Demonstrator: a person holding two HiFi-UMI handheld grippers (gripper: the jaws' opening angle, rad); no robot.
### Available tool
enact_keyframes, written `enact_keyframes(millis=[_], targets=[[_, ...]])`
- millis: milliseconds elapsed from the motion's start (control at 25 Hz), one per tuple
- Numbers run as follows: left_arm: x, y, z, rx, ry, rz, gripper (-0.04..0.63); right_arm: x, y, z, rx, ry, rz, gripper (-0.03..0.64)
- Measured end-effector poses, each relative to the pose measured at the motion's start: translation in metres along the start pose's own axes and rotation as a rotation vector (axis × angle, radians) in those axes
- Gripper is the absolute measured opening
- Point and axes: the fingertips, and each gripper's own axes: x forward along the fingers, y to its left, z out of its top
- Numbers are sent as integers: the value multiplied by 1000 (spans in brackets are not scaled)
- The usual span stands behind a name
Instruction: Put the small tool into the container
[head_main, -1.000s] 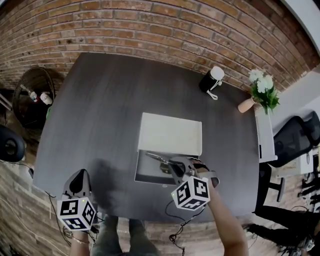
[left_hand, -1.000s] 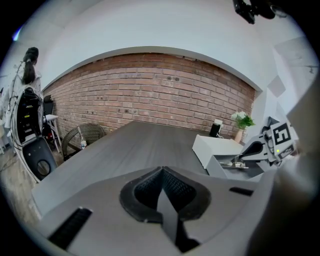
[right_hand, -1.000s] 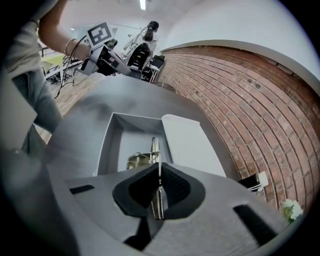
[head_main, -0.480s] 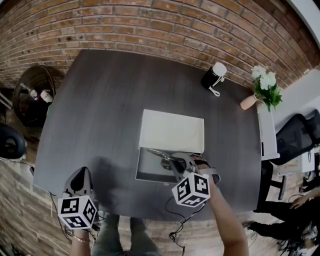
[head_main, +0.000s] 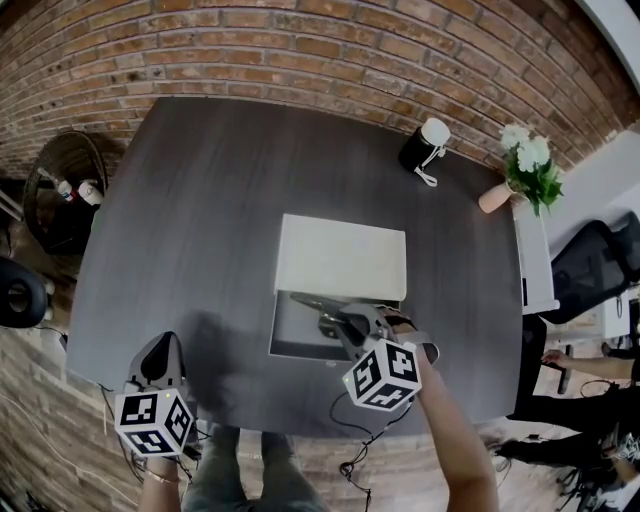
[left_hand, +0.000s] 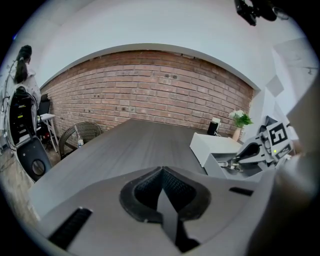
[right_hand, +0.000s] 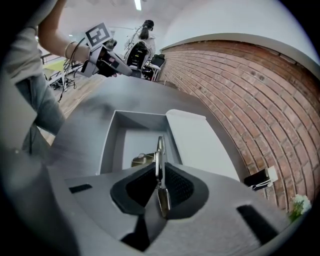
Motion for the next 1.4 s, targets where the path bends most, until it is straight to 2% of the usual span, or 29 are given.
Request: enact_keyframes(millis=[520,1120,1400], targets=[[-1,0,-4,-15,11,-13,-2,3,14,-10,34,46,120,83],[-1,-1,-3,-33,27,-42,-2,4,24,-13,59,94,208,123],[-3,2,0,-29,26,-48,-2,2,28,-16,69,111,222,135]])
